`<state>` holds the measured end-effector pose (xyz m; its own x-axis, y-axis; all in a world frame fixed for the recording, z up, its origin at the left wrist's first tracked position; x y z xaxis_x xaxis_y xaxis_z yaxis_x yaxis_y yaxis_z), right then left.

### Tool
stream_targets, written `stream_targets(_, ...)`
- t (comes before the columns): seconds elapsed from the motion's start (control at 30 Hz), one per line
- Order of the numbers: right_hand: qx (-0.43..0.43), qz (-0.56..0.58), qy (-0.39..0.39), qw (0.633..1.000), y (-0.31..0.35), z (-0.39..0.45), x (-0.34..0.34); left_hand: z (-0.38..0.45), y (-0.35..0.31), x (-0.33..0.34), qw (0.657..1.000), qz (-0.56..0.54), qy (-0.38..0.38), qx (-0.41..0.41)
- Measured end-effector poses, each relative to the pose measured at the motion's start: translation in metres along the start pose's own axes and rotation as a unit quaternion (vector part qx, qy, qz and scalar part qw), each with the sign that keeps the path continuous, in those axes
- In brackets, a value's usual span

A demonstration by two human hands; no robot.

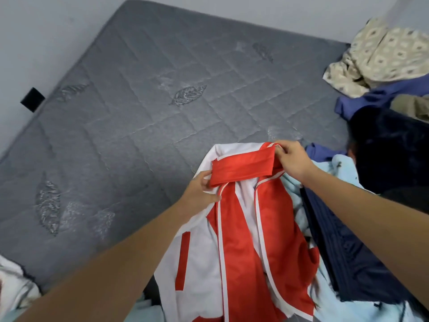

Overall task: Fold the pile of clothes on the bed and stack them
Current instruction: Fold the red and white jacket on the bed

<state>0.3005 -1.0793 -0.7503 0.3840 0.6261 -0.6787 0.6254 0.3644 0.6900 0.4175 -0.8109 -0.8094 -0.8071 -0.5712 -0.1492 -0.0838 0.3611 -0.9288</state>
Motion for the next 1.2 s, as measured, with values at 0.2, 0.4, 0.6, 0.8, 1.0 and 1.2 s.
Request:
stream_targets(0.2, 0.004, 0.02, 0.01, 1.0, -0.015, 0.001, -0.01, 0.016, -0.014, 0.01, 0.988, 0.045, -0.081, 0.123)
stream_targets(0.4, 0.0, 0.043, 0.027, 0.999, -0.016, -0.001, -0.017, 0.028, -0.041, -0.004, 0.975, 0.091, -0.139, 0.145)
stream_targets(0.6, -0.025, 0.097, 0.053, 0.994, -0.004, -0.007, -0.019, 0.036, -0.048, -0.008, 0.972, 0.117, -0.126, 0.158)
stream_targets(0.8, -0.05, 0.11, 0.071, 0.99, 0.01, -0.012, -0.007, 0.043, -0.057, -0.002, 0.98, -0.044, -0.128, 0.147)
stream_targets(1.0, -0.005, 0.165, 0.028, 0.986, 0.012, -0.015, -0.002, 0.043, -0.07, -0.003, 0.977, -0.063, -0.159, 0.13)
stream_targets(1.2, 0.0, 0.137, -0.005, 0.991, 0.021, -0.026, -0.011, 0.029, -0.087, -0.001, 0.979, -0.041, -0.162, 0.119)
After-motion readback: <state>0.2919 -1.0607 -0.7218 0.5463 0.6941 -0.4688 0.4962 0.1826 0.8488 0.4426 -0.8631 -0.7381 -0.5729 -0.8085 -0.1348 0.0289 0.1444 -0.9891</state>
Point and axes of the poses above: each hand's wrist, its own z-axis towards the middle knuckle, its own x-axis out of the palm, y = z × x, the point moved 2 cm from there along z, towards the middle knuckle, and after that the axes turned 8 degrees about x, right-handed, at the moved point
